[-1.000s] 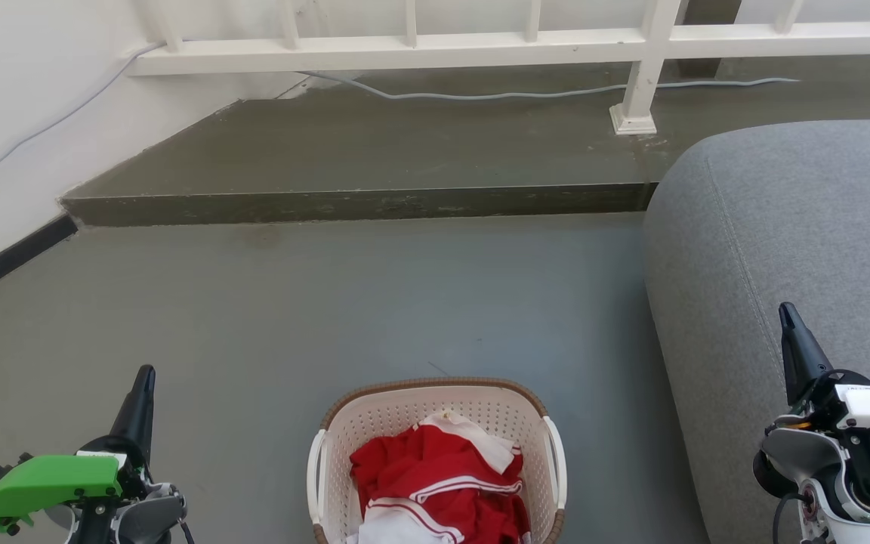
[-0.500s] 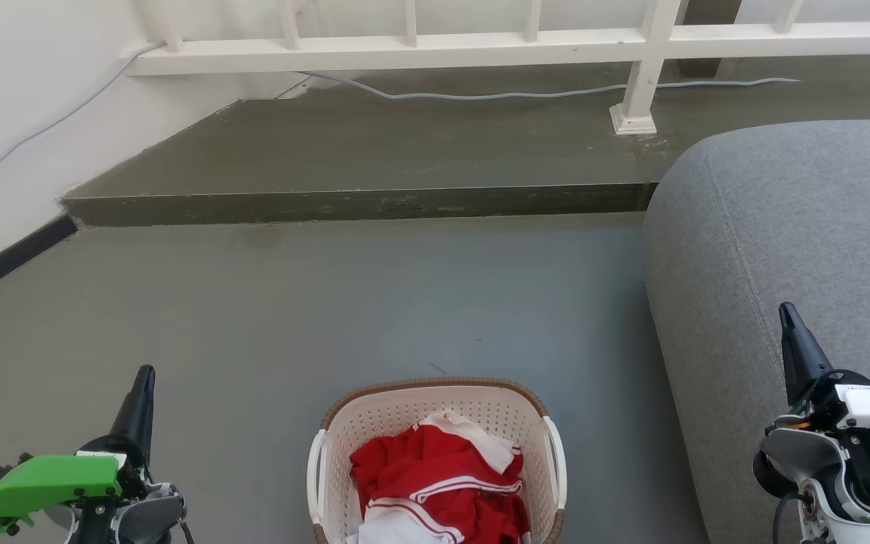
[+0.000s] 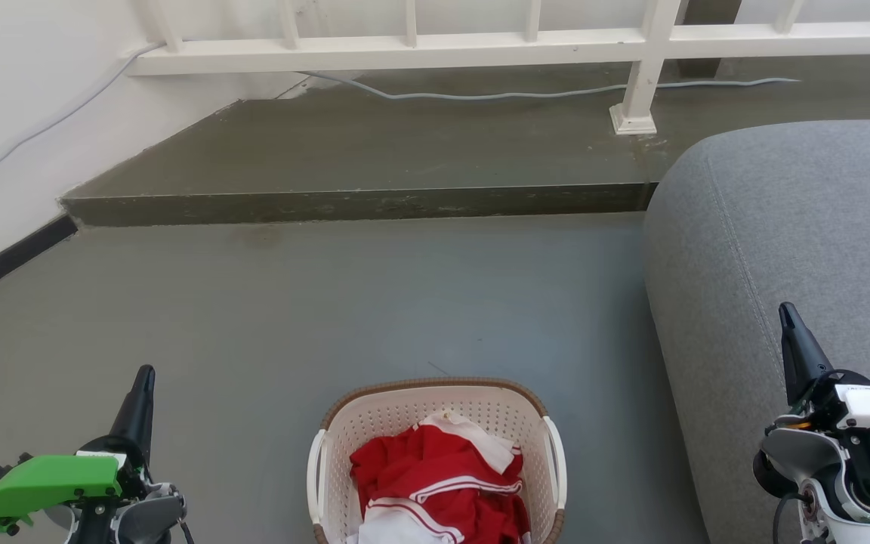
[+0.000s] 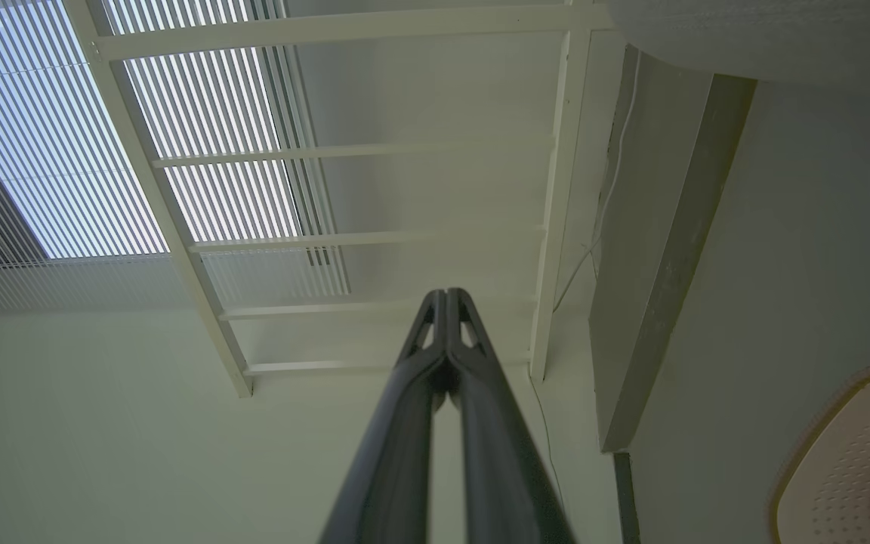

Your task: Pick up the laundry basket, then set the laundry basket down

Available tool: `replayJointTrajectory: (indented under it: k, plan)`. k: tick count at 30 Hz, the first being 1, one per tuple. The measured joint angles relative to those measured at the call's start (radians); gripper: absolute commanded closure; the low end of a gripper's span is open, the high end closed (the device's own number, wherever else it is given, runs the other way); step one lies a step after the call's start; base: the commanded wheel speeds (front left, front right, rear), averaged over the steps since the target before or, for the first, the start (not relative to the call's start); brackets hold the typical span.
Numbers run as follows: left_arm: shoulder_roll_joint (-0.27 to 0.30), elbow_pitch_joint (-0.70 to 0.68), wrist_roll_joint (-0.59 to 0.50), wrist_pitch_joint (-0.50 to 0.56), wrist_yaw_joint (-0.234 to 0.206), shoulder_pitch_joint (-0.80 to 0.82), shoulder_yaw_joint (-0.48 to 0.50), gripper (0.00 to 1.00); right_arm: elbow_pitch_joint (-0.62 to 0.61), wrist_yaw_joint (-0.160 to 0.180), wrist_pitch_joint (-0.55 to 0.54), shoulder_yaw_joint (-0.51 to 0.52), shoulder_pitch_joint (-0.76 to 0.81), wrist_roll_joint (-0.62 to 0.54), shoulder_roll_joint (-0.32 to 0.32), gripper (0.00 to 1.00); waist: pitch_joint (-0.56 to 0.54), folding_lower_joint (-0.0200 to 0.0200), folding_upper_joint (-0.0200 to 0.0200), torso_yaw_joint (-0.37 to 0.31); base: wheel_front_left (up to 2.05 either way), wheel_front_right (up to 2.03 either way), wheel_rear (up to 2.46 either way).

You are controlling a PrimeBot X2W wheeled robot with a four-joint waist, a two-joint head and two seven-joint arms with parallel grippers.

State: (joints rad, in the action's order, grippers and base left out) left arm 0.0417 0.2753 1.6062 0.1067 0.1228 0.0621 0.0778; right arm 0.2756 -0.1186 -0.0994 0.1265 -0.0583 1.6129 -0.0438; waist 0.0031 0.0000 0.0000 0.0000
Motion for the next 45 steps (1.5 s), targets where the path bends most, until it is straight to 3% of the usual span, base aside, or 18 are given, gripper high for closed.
replayJointTrajectory:
  k: [45]
  plan:
    - [0.0, 0.0, 0.0, 0.003, 0.0, 0.0, 0.001, 1.0, 0.0, 0.0, 0.0, 0.001, 0.0, 0.0, 0.001, 1.0, 0.0, 0.0, 0.0, 0.0, 0.0, 0.0, 0.0]
